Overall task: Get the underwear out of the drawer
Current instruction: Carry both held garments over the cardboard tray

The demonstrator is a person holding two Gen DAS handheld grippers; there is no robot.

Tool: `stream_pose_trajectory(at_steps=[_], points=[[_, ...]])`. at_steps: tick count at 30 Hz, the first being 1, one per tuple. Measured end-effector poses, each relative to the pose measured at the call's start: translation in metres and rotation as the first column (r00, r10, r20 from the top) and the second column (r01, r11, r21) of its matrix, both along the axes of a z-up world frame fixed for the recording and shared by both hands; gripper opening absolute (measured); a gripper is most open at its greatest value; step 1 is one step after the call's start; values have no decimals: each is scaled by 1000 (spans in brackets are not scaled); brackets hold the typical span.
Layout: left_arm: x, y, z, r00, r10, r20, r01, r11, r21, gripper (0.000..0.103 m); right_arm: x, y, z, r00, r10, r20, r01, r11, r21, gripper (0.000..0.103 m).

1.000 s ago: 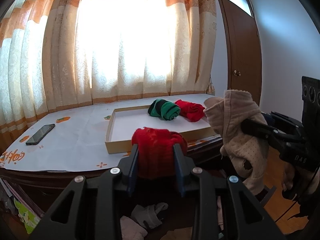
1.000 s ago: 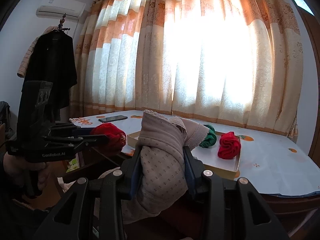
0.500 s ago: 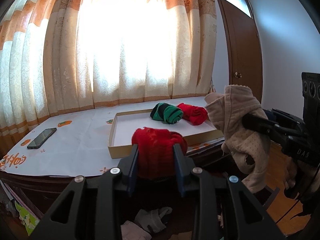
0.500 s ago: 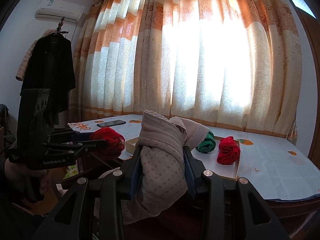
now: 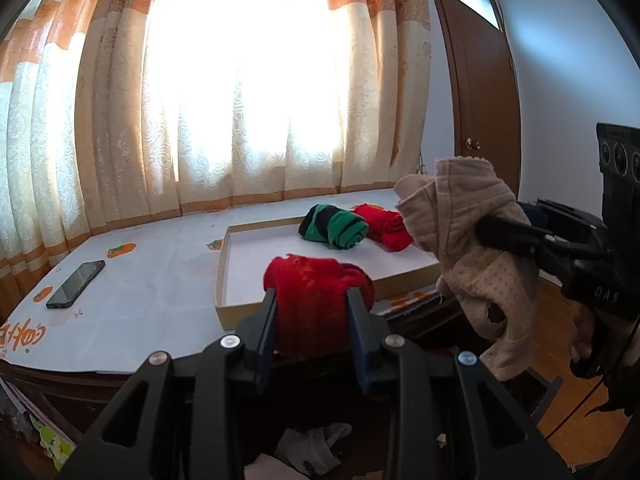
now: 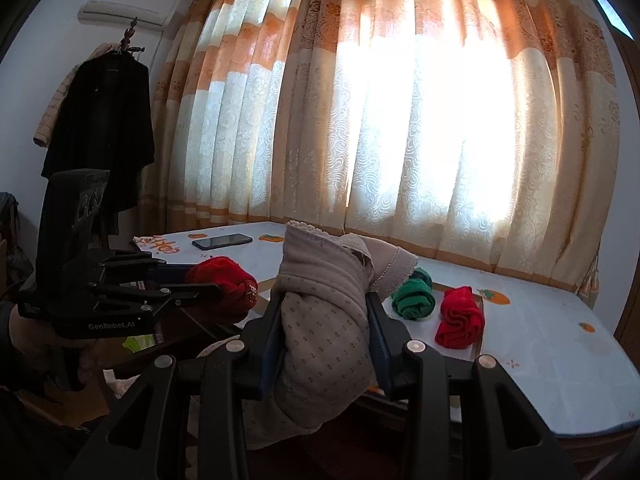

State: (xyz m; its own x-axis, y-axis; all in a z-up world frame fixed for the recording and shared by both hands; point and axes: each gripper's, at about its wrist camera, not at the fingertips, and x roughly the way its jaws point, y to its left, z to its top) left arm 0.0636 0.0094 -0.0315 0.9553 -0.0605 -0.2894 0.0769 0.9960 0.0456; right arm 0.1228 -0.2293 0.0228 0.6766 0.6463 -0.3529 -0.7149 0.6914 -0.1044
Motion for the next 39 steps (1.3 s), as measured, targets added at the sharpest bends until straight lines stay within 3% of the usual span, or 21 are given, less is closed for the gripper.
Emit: stream_pose_trajectory(at_steps=[21,39], points=[[38,10,20,999,-13,-32,15,998,61,31,47,26,8,998,23,-56,-26,997,-67,41],[111,36,32,996,17,-91,-7,994,107,31,107,59,15,995,17,-94,-29,991,-127,42]])
